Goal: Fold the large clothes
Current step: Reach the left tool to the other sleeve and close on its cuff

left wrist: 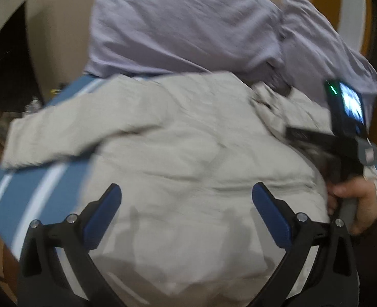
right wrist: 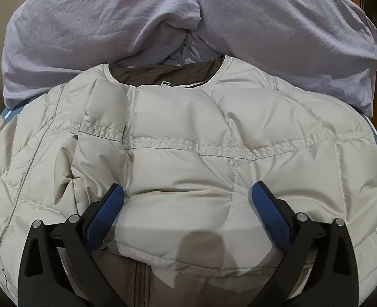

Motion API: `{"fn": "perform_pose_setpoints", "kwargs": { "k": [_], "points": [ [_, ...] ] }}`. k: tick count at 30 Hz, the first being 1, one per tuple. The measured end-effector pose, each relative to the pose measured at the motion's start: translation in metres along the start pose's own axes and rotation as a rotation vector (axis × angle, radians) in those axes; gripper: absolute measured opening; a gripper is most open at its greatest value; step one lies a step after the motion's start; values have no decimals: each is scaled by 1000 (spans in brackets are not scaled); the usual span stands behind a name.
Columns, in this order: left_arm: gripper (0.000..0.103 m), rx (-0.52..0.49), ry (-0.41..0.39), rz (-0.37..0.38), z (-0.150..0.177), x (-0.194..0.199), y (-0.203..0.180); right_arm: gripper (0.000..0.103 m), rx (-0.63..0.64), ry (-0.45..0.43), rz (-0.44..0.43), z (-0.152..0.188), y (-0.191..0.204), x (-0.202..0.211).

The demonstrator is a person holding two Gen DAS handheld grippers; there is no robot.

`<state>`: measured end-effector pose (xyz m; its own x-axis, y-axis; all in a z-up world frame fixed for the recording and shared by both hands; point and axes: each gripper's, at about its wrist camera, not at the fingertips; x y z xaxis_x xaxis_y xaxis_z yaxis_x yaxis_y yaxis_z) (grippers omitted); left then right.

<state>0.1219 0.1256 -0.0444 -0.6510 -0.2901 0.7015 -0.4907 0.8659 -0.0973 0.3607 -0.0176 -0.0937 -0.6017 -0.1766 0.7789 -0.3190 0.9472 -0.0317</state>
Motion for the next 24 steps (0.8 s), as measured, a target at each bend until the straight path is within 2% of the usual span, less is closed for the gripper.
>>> {"fn": "perform_pose_setpoints", "kwargs": {
  "k": [5, 11, 16, 19, 24],
  "points": [
    [101, 78, -1, -118, -21, 1, 66, 102, -8, -4, -14, 1, -1, 0],
    [101, 189, 39, -275, -40, -20, 162, 102, -17, -6, -24, 1, -2, -1],
    [99, 290, 57, -365, -51, -33, 232, 102, -23, -7, -29, 1, -3, 0],
    [97, 367, 79, -397, -55, -40, 269, 102, -24, -7, -30, 1, -3, 0],
    [83, 444, 137, -385, -51, -53, 306, 102, -24, -7, -31, 1, -3, 0]
  ]
}}
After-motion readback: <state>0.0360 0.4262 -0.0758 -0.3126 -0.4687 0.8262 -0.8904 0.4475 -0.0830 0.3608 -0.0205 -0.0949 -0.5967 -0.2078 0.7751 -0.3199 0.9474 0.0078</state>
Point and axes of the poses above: each gripper's, at about its wrist camera, not at the fingertips, and x roughly against the way its jaws point, y to its left, z to its underside, and after that the axes turned 3 degrees about x, right-handed
